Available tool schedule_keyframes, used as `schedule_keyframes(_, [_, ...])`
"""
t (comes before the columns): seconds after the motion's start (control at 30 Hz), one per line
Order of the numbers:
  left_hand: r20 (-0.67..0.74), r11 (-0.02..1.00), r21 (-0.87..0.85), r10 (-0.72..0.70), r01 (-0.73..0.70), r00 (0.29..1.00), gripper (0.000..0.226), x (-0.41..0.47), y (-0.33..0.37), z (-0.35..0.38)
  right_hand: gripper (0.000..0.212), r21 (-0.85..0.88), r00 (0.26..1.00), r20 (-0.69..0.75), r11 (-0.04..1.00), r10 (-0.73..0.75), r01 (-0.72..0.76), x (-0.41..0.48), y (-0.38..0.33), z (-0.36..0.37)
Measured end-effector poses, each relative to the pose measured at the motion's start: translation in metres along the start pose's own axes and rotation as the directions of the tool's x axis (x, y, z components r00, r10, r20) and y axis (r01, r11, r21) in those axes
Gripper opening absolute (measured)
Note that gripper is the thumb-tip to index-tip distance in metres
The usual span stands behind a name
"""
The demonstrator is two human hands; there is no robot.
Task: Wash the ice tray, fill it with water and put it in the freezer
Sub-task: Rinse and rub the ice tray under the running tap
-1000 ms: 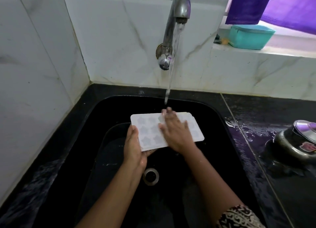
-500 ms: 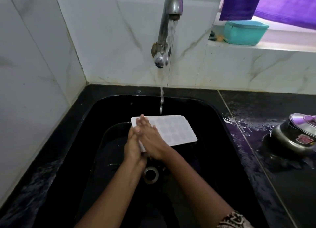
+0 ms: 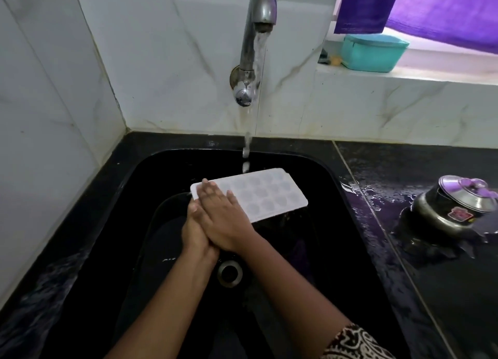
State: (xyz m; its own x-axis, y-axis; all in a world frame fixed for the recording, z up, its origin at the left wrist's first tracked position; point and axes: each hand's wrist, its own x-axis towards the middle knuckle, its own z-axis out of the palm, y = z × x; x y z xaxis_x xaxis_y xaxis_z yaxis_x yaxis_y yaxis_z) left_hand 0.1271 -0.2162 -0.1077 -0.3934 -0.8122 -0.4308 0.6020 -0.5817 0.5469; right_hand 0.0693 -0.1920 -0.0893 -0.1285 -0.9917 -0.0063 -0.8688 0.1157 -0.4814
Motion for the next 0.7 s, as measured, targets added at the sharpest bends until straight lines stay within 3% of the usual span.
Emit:
schedule_keyframes(0.07, [-0.037, 0.999, 0.050, 0.005, -0.003, 0.999, 0.029, 0.000, 0.003, -0.001, 0.060, -0.048, 0.997, -0.018, 0.997, -0.069, 0.068, -0.004, 0.005, -0.005])
schedule_keyframes(0.13, [-0.038, 0.991, 0.128, 0.054, -0.049, 0.998, 0.024, 0.003, 0.005, -0.001, 0.060, -0.170, 0.999, -0.023, 0.985, -0.041, 0.037, -0.003, 0.029, -0.012])
schedule_keyframes(0.23, [-0.055, 0.974, 0.209, 0.102, -0.089, 0.993, 0.024, 0.003, 0.009, 0.000, 0.062, -0.140, 0.958, -0.082, 0.949, 0.273, -0.283, -0.003, 0.082, -0.026])
schedule_keyframes(0.3, [-0.056, 0.967, 0.235, 0.114, -0.097, 0.992, 0.023, 0.002, 0.014, 0.000, 0.066, 0.001, 0.860, -0.102, 0.865, 0.499, -0.502, -0.009, 0.115, -0.035])
schedule_keyframes(0.37, [-0.062, 0.962, 0.260, 0.099, -0.080, 0.993, 0.025, 0.001, 0.017, -0.001, 0.069, 0.236, 0.754, -0.079, 0.747, 0.652, -0.621, -0.014, 0.137, -0.039])
schedule_keyframes(0.43, [-0.064, 0.955, 0.287, 0.091, -0.069, 0.994, 0.025, 0.000, 0.019, -0.002, 0.063, 0.530, 0.668, -0.054, 0.588, 0.743, -0.611, -0.019, 0.142, -0.041])
schedule_keyframes(0.53, [-0.053, 0.929, 0.367, 0.068, -0.044, 0.996, 0.027, 0.001, 0.023, -0.007, 0.030, 0.725, 0.659, -0.086, 0.501, 0.747, -0.473, -0.034, 0.130, -0.048])
schedule_keyframes(0.7, [-0.134, 0.797, 0.599, 0.013, 0.070, 0.991, 0.021, 0.012, 0.012, -0.016, 0.024, 0.620, 0.629, -0.420, 0.713, 0.654, -0.327, -0.063, 0.112, -0.058])
